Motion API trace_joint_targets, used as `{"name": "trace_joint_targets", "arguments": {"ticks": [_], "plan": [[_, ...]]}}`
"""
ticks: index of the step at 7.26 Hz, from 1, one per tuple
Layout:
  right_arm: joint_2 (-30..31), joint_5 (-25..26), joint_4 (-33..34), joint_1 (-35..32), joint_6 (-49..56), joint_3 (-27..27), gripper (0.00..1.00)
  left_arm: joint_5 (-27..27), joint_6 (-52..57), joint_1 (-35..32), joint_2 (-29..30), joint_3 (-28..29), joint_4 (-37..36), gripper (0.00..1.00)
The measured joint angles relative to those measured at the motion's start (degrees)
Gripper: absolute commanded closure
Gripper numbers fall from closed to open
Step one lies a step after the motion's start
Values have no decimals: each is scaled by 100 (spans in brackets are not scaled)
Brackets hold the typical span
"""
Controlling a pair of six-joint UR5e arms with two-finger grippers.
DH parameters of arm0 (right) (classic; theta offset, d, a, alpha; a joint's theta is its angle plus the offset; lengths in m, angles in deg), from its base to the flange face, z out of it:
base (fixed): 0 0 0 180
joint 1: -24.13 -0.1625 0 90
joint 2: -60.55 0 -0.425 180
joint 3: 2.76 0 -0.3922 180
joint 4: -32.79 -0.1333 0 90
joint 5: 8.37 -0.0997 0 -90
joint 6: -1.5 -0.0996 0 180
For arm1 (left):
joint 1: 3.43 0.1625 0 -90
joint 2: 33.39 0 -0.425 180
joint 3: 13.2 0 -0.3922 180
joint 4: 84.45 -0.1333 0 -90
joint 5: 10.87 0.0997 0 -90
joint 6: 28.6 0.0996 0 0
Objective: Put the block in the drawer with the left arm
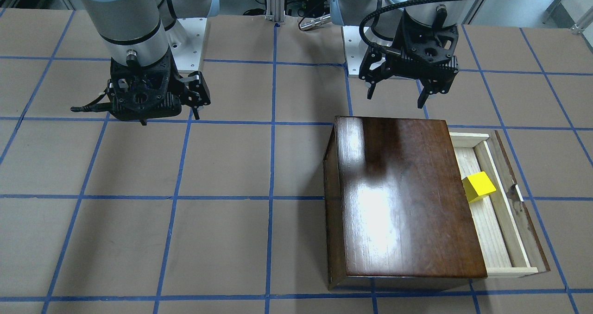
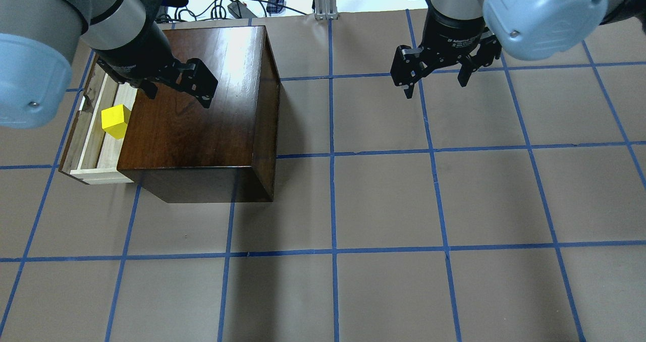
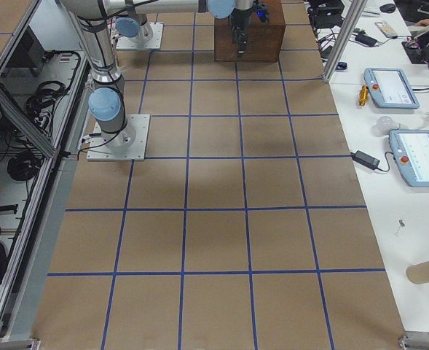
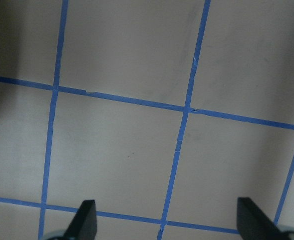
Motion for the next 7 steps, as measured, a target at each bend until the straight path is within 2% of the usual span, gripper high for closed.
{"name": "trace_joint_targets", "arguments": {"ticks": [7], "plan": [[0,0,0,0,1,0,0,-74,-456,-31,-73,-48,268,0]]}}
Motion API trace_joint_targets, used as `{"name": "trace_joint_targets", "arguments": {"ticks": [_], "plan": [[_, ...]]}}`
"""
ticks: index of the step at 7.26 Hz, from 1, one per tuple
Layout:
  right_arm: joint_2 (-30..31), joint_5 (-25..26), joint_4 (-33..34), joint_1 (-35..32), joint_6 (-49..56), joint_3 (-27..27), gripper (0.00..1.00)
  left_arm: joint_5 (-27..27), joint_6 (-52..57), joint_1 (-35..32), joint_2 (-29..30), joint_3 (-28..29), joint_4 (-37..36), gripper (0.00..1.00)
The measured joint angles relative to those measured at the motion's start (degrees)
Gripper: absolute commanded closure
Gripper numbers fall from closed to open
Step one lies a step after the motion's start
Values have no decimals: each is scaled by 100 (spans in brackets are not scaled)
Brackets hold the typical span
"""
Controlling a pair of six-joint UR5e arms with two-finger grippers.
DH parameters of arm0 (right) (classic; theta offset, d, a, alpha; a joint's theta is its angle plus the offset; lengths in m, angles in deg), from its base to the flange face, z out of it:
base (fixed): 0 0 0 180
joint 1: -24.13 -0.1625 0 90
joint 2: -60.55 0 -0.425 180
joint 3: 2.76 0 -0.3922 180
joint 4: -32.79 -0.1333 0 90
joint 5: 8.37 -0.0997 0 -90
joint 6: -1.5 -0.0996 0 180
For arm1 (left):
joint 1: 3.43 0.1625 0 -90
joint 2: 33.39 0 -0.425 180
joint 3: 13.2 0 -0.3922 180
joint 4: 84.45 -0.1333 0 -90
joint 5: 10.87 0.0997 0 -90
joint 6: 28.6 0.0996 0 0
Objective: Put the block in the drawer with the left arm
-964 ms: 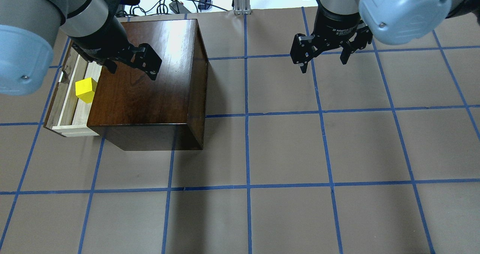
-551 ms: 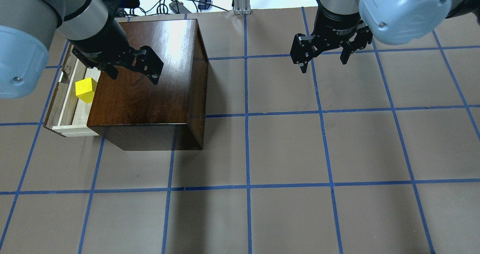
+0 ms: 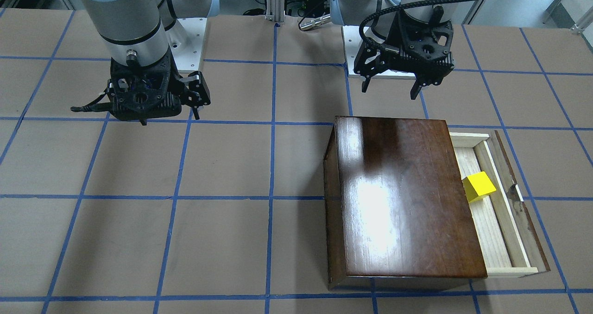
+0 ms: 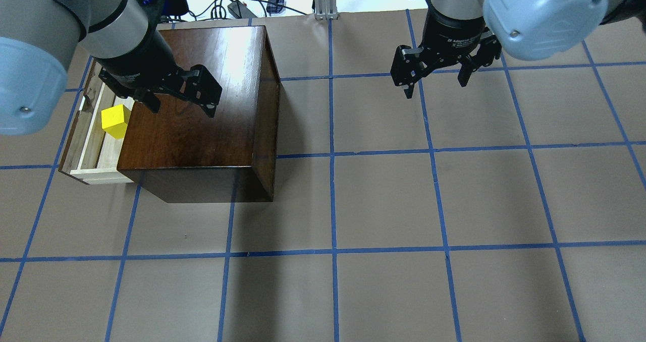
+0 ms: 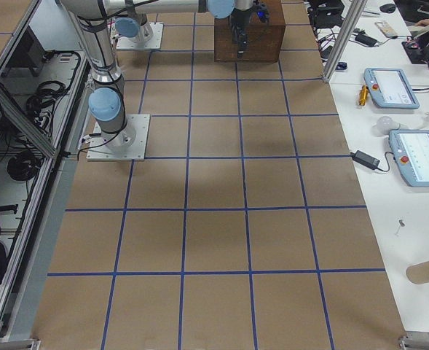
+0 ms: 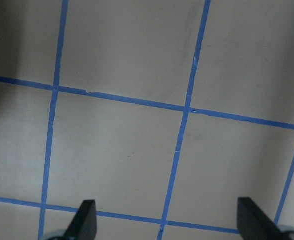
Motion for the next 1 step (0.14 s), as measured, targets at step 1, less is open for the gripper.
{"name": "trace_joint_targets", "arguments": {"ticks": [1], "plan": [[0,0,0,0,0,0,0,1,3,0,9,-1,2,0]]}}
